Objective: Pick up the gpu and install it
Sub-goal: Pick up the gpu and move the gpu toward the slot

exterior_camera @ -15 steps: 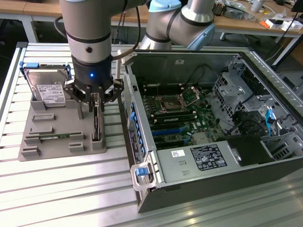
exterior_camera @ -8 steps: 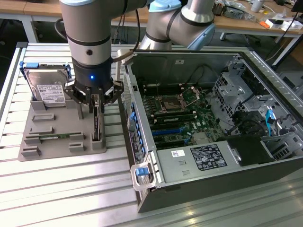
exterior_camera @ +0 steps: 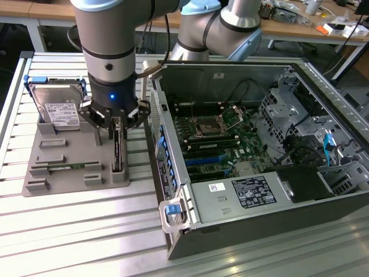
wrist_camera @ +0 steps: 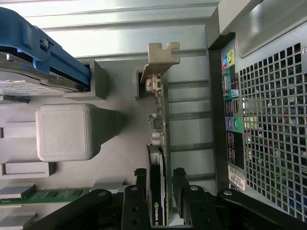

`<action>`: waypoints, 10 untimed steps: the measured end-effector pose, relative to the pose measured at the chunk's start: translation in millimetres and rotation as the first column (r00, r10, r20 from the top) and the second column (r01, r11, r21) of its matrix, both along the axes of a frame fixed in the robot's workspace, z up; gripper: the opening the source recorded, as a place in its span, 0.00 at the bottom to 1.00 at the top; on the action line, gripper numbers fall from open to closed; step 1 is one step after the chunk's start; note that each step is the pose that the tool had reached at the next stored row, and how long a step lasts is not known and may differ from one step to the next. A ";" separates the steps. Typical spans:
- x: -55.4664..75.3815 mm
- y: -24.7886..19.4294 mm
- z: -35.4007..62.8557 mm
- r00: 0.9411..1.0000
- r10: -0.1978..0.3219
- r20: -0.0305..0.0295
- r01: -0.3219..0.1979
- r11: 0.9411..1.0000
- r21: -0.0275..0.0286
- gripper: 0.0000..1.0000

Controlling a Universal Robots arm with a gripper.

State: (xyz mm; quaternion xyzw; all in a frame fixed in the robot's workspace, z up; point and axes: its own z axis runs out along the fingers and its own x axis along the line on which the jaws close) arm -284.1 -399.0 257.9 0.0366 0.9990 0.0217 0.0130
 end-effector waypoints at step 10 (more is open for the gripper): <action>0.0 0.0 -5.3 1.000 0.000 0.000 0.000 1.000 0.000 0.36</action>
